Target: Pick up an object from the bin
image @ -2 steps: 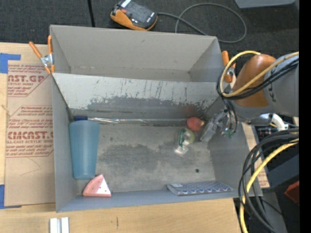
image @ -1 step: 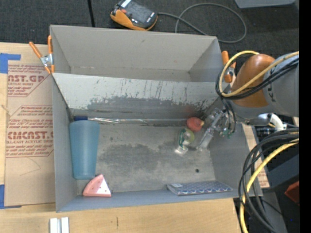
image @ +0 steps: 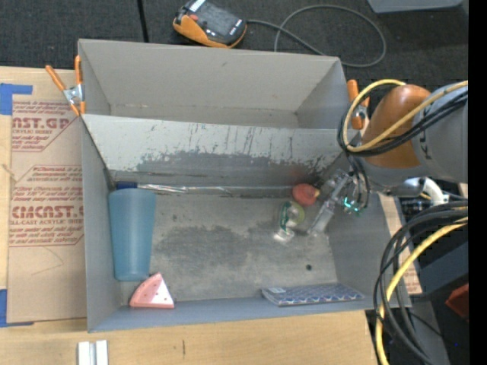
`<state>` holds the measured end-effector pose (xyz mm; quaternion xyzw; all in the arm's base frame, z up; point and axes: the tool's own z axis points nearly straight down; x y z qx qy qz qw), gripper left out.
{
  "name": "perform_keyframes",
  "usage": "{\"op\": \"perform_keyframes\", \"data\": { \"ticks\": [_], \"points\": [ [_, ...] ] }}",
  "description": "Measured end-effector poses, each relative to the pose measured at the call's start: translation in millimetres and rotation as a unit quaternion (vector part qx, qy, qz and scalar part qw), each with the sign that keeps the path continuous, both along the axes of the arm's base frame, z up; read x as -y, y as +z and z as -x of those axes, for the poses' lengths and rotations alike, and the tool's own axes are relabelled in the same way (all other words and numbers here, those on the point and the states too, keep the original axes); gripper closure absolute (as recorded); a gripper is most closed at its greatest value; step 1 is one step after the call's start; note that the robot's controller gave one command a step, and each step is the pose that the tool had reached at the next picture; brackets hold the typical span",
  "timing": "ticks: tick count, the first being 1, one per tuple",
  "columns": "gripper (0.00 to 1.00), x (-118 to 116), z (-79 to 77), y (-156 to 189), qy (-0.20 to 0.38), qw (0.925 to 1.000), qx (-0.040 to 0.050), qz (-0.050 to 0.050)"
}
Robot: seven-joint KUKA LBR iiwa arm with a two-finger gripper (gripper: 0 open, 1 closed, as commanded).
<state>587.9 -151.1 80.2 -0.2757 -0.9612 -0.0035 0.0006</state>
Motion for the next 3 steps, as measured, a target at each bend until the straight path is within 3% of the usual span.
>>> {"op": "perform_keyframes", "data": {
  "ticks": [2, 3],
  "points": [
    [0.0, 0, -0.1, 0, 0.0, 1.0, 0.0001, 0.0],
    [0.0, -25, 6.4, -3, -0.058, 0.9983, 0.001, 0.002]
  ]
}}
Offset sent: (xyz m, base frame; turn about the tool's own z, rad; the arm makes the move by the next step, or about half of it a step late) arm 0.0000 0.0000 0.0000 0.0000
